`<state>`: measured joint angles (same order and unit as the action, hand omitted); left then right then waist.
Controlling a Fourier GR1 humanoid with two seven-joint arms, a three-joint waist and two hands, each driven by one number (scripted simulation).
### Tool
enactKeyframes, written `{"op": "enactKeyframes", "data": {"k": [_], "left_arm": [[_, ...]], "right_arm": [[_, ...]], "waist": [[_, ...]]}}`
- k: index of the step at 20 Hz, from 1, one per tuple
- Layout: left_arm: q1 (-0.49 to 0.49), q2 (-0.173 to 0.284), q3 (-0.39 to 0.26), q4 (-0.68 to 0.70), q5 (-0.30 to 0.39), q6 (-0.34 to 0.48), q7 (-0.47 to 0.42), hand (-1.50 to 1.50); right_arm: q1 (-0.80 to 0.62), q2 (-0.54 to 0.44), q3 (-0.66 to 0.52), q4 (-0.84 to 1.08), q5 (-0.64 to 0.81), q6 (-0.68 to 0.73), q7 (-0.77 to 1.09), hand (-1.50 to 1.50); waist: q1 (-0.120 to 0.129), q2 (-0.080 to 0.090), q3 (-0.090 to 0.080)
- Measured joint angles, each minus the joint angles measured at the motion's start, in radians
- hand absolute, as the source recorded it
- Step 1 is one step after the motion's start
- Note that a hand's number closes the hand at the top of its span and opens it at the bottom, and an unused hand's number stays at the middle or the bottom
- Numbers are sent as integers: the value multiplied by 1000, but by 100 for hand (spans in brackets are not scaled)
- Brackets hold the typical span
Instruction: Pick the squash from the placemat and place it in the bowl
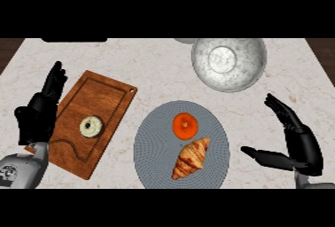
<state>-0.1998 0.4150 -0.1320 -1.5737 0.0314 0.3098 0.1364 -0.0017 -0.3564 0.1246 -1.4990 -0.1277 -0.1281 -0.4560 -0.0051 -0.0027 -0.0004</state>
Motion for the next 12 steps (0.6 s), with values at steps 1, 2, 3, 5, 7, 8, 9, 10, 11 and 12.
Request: {"op": "enactKeyframes", "data": {"k": [1, 2, 3, 5, 7, 8, 9, 10, 11, 12], "left_arm": [[-1, -12, -9, -1, -12, 11, 2, 0], [-2, -10, -8, -3, -11, 6, 2, 0], [-6, -9, -5, -5, -11, 4, 9, 0], [-22, -8, 0, 0, -10, -1, 21, 0], [-27, -11, 0, 1, -13, -3, 22, 0], [-22, -10, 0, 3, -15, -5, 15, 0], [-28, -11, 1, 5, -14, -10, 16, 0], [-33, -8, 3, -2, -13, -15, 26, 0], [-29, -7, 3, -8, -13, -18, 27, 0], [-29, -6, 10, 1, -6, -28, 15, 0]], "right_arm": [[-10, -28, 11, -22, 24, 3, 44, -150], [-27, -49, 25, -45, 49, -1, 97, -150], [-35, -72, 41, -70, 72, 5, 147, -150], [-61, -106, 82, -116, 135, 0, 254, -150], [-101, -144, 115, -157, 182, 18, 377, -150], [-125, -163, 130, -165, 202, 35, 429, -150], [-156, -175, 148, -170, 221, 53, 486, -150], [-189, -185, 160, -173, 232, 76, 541, -150], [-216, -184, 184, -181, 251, 91, 596, -150], [-247, -177, 208, -192, 265, 108, 653, -150]], "waist": [[0, 0, 0], [2, 0, -1], [2, 0, -1], [2, -1, -2], [5, -1, -2], [8, 0, -3], [11, 0, -3], [14, 1, -2], [17, 1, -2], [17, 1, -2]]}}
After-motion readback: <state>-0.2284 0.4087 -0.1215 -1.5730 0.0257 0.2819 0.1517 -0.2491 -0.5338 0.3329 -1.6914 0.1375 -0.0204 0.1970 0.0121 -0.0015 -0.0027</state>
